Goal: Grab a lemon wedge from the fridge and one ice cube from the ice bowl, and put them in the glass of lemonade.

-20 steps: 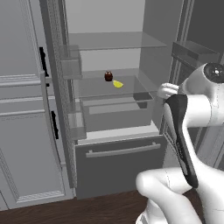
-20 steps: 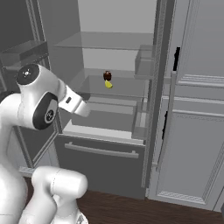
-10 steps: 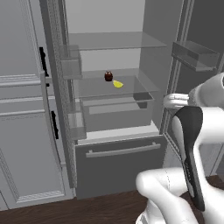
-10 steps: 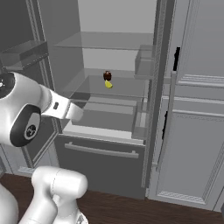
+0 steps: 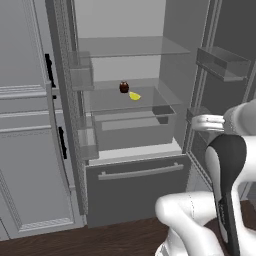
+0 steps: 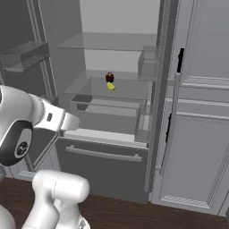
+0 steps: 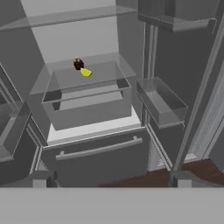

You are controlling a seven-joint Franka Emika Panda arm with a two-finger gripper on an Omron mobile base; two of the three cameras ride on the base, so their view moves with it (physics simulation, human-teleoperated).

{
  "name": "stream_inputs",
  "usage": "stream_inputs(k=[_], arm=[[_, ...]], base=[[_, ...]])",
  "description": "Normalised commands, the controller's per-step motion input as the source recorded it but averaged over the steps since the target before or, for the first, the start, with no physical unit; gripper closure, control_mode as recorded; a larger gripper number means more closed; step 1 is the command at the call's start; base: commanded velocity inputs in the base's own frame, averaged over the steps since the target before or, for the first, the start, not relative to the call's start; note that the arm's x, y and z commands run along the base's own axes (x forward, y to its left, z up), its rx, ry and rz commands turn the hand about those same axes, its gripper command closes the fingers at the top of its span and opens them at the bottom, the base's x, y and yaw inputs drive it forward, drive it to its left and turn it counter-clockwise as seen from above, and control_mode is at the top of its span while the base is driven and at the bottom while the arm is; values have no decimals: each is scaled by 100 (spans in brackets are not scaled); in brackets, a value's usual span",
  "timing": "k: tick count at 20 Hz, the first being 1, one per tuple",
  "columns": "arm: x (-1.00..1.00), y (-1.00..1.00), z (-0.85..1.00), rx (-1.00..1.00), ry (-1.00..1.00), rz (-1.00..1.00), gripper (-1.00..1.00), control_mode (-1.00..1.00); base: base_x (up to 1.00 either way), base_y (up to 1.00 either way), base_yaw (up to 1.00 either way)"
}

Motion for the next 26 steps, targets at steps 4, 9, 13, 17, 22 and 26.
stream_inputs(k=[4, 9, 13, 17, 22, 26], arm=[[7, 0, 0, 0, 0, 0, -100, -100], [5, 0, 0, 0, 0, 0, -100, 100], [0, 0, 0, 0, 0, 0, -100, 100], [0, 0, 0, 0, 0, 0, -100, 100], [0, 0, 0, 0, 0, 0, -100, 100], [0, 0, 0, 0, 0, 0, -100, -100]], base=[[0, 0, 0], [46, 0, 1], [100, 10, 0], [100, 14, 2], [86, 15, 4], [5, 2, 4]])
